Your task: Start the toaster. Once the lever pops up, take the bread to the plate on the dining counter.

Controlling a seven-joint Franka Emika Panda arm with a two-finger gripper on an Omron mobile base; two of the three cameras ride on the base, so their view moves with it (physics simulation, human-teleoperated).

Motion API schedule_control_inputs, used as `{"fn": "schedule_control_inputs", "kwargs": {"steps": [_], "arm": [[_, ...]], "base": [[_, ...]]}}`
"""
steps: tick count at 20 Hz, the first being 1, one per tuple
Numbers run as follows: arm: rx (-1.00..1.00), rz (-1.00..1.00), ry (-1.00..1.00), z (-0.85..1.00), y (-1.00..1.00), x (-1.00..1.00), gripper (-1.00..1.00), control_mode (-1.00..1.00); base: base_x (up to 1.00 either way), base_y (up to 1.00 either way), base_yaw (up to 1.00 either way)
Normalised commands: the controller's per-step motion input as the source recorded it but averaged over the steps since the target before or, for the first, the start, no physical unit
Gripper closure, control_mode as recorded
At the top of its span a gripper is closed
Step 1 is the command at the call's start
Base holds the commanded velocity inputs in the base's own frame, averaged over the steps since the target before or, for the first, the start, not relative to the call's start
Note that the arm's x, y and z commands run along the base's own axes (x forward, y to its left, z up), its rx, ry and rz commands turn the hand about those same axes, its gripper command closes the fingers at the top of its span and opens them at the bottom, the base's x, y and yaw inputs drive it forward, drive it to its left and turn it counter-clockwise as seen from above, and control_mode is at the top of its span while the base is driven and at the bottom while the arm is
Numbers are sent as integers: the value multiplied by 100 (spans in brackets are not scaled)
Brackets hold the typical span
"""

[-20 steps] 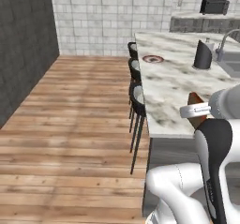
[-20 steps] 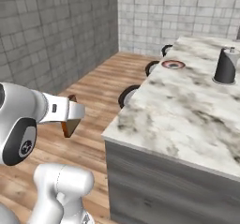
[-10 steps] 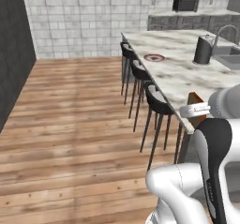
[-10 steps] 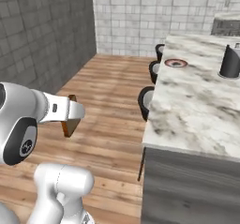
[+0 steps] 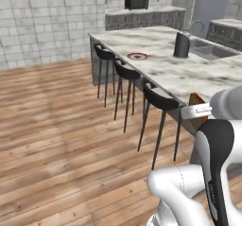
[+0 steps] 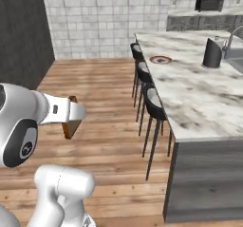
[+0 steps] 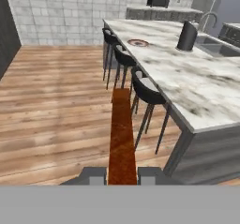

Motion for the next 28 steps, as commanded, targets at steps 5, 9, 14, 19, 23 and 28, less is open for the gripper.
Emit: {"fn": "schedule_control_inputs", "kwargs": {"steps": [5, 9, 14, 19, 23, 28], "arm": [[0, 0, 0, 0, 0, 0, 100, 100], [0, 0, 0, 0, 0, 0, 100, 100], [0, 0, 0, 0, 0, 0, 100, 100], [0, 0, 0, 0, 0, 0, 100, 100], [0, 0, 0, 0, 0, 0, 100, 100], [0, 0, 0, 0, 0, 0, 100, 100]], "base": [[49, 99, -58], [60, 87, -63], [58, 93, -63], [45, 100, -62], [41, 100, -63], [40, 100, -58]]}}
